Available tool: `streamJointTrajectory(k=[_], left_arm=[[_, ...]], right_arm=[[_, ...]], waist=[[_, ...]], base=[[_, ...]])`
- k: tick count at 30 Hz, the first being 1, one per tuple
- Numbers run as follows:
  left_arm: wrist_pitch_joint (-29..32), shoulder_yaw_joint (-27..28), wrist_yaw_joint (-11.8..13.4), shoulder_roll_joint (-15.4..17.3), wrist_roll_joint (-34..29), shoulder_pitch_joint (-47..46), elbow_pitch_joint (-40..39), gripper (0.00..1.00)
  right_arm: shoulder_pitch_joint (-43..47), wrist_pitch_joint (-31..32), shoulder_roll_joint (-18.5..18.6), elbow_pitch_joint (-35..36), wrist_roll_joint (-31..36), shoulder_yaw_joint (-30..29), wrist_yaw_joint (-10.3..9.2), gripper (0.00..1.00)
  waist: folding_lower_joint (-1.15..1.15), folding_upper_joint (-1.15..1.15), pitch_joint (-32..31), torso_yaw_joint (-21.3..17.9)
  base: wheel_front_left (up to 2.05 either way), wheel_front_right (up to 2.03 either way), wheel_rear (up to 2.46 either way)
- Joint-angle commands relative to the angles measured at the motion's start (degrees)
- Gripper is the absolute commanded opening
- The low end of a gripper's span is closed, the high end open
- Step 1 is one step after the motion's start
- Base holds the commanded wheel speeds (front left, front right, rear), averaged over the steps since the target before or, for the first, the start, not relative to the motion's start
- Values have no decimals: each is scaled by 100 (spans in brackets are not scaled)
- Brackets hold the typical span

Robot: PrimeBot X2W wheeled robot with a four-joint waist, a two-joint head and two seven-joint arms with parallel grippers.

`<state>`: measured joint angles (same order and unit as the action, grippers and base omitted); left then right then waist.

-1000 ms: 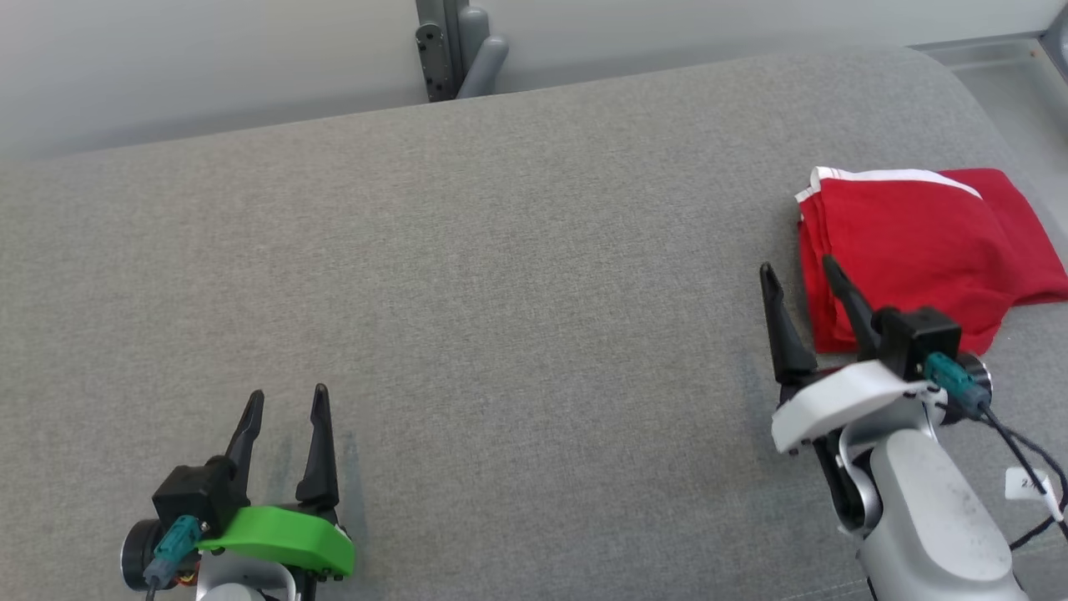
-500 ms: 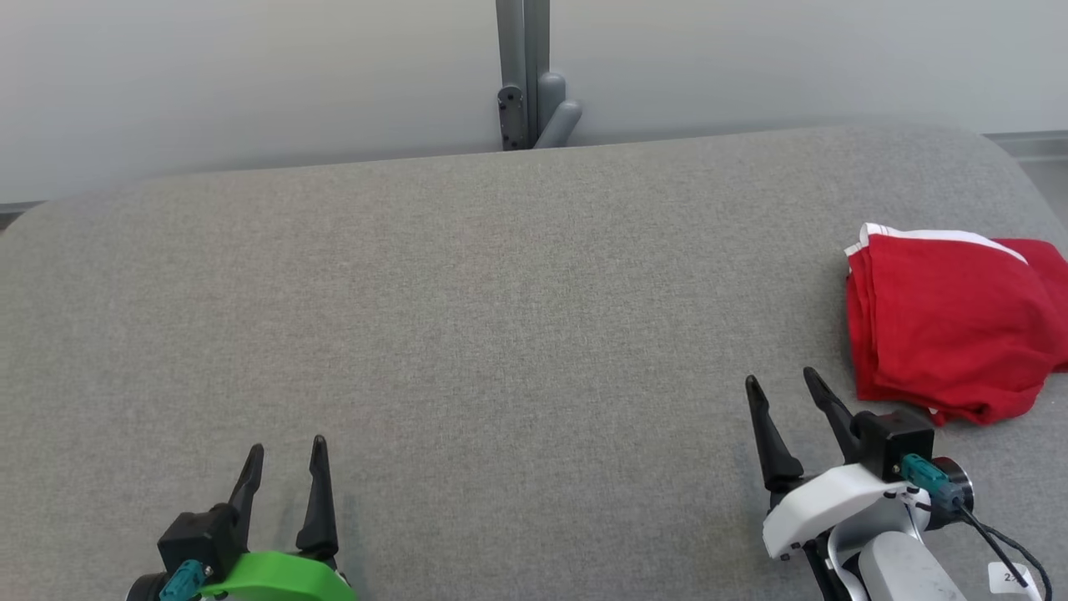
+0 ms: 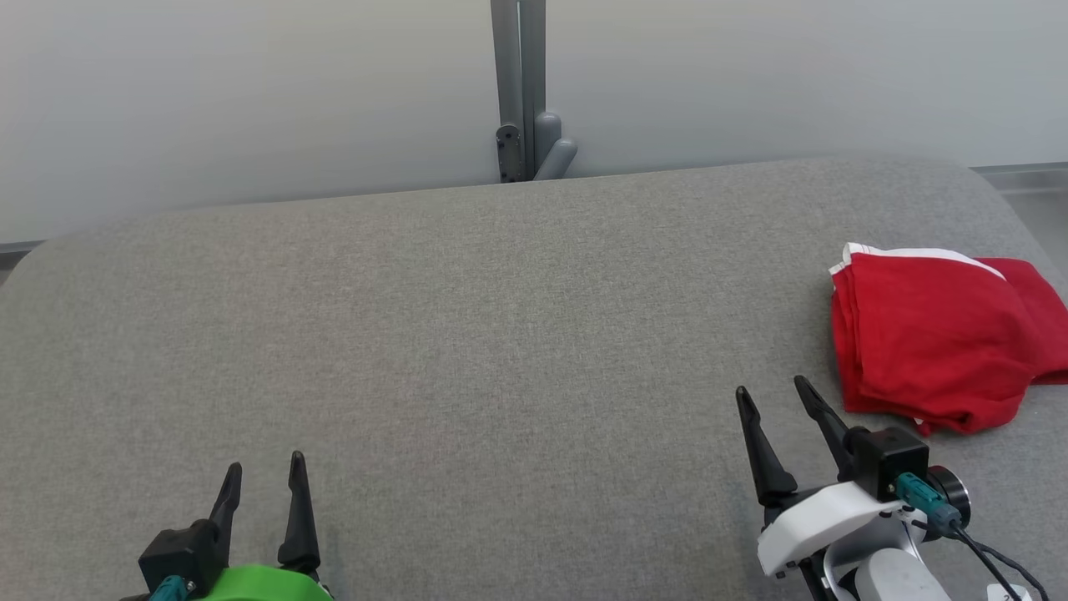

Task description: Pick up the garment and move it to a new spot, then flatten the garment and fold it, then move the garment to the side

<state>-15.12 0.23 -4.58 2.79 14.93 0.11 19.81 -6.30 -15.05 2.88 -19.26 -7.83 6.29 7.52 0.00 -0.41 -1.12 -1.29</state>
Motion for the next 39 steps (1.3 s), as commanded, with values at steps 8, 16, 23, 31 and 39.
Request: streamJointTrajectory(k=[8, 16, 23, 31, 39], left_arm=[[1, 28, -79, 23, 30, 89, 39, 100], [2, 30, -46, 23, 29, 87, 77, 100], [1, 42, 2, 23, 78, 120, 61, 100], [2, -13, -8, 24, 84, 118, 111, 100], [5, -61, -52, -23, 184, 69, 260, 0]], right_arm=[[236, -13, 9, 41, -12, -103, -7, 100], [220, -13, 12, -54, 67, -155, -8, 100], [166, -13, 14, -165, 65, -41, -8, 100], [159, -13, 14, -204, 66, -87, -8, 100], [212, 4, -25, -323, 56, -39, 1, 0]], waist=[[0, 41, -21, -94], [0, 41, 9, -89], [0, 41, 41, -171], [0, 41, 65, -196], [0, 0, 81, -198]], base=[[0, 0, 0], [0, 0, 0], [0, 0, 0], [0, 0, 0], [0, 0, 0]])
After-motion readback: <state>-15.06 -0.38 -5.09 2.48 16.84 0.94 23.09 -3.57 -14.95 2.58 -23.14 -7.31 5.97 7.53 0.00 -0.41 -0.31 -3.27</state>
